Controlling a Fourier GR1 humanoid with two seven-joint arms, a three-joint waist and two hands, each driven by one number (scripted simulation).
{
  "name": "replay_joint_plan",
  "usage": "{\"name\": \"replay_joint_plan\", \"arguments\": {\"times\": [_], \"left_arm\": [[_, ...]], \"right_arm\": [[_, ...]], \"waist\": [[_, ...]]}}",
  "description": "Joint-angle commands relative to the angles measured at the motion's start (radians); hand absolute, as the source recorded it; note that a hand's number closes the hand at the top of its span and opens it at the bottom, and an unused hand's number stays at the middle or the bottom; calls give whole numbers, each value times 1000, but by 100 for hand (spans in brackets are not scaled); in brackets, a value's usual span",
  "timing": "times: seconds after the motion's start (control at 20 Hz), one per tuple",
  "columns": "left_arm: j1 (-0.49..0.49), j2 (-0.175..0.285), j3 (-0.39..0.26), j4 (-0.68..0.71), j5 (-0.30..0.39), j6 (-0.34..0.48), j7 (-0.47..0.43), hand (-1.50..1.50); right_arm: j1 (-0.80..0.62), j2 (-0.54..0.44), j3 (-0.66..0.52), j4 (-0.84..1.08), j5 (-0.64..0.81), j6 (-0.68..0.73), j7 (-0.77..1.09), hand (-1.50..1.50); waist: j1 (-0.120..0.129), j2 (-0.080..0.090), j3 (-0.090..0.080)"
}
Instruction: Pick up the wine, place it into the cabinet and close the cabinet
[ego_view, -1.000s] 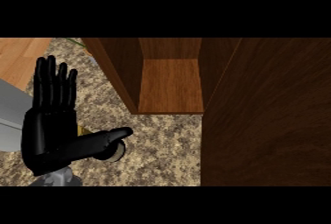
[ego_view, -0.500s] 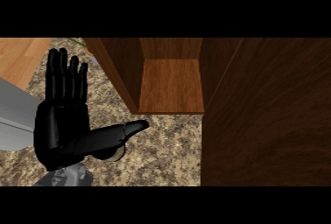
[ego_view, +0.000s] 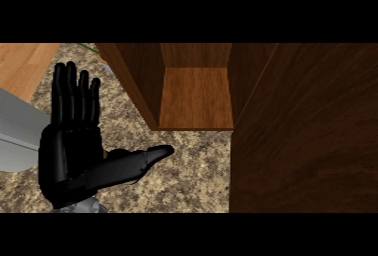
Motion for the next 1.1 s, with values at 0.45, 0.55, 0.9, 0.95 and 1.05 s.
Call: {"name": "replay_joint_plan", "arguments": {"times": [0.45,0.55,0.9,0.95,1.05], "left_arm": [[239,-1,-64,-89,-57,29,-43,-150],[237,21,10,-65,1,-11,-72,-150],[313,39,68,-91,53,-61,-108,-150],[353,9,-3,-69,9,-37,-133,-150],[399,18,78,17,116,-95,-276,-150]], "right_arm": [[-60,9,2,7,14,-9,66,-150],[55,10,-33,-57,-29,40,22,-150],[-82,12,-62,28,-33,9,39,-150],[-57,21,9,-104,-2,-41,157,-150],[0,67,41,-80,48,-28,70,-150]], "waist": [[5,0,0],[-1,0,0],[4,0,0],[2,0,0],[1,0,-1]]}}
